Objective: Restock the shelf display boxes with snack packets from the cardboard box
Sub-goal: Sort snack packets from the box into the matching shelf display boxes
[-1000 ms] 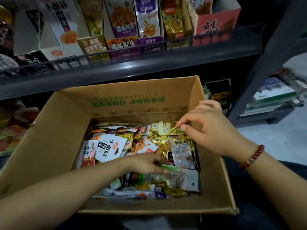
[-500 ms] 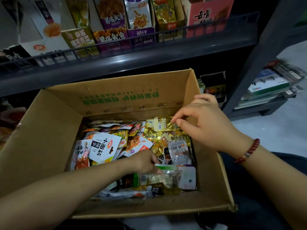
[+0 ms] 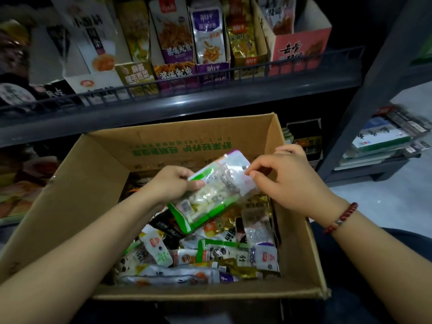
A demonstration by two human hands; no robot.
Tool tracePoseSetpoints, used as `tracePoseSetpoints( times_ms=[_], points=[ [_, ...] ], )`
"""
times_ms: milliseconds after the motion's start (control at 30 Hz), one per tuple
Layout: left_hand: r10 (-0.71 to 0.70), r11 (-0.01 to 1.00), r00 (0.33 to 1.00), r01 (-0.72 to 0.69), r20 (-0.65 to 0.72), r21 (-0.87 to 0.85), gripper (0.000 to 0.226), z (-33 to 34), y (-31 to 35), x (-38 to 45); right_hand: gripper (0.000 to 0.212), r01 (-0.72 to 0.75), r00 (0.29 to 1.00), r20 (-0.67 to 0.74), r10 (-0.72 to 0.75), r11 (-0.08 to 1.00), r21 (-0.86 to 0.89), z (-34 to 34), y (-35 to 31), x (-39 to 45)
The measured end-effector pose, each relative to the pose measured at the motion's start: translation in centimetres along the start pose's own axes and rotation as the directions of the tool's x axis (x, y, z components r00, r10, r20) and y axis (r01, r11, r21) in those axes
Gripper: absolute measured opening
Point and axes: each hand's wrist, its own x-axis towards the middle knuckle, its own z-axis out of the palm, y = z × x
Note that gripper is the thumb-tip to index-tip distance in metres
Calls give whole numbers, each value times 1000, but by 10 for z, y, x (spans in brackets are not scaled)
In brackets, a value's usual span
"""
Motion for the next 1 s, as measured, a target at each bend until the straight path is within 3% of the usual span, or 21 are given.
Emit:
tracePoseSetpoints(
  times_ms=[133, 300, 400, 533, 633, 733, 833, 1000],
  points=[
    [-47, 930, 988, -10, -145, -368, 16, -15, 3, -14, 16, -27, 1000, 12, 26, 996, 85, 0, -10, 8],
    [-51, 687, 995, -30, -89, -726, 16, -20, 14, -30, 19, -84, 996, 33, 80, 980, 180, 0, -27, 23],
    [-40, 525, 998, -19, -48, -851, 28, -17, 23, -40, 35, -199, 977, 138, 160, 916, 348, 0, -38, 35],
    [-39, 372, 999, -16, -33, -928, 19, -17, 31, -45, 57, -288, 942, 296, 160, 836, 466, 3, -53, 44],
    [-16, 341, 999, -35, -43, -939, 35, -17, 27, -42, 49, -290, 942, 296, 157, 823, 488, 8, -60, 47],
    [-13, 340, 998, -56, -64, -939, 27, -15, 22, -41, 58, -309, 947, 248, 205, 791, 528, 13, -60, 50],
    [-18, 384, 996, -72, -86, -921, 22, -11, 22, -42, 41, -320, 947, 230, 224, 728, 607, 20, -59, 52],
    [50, 448, 995, -99, -85, -889, 27, -10, 25, -44, 39, -352, 935, 217, 282, 640, 683, 20, -52, 56]
  ],
)
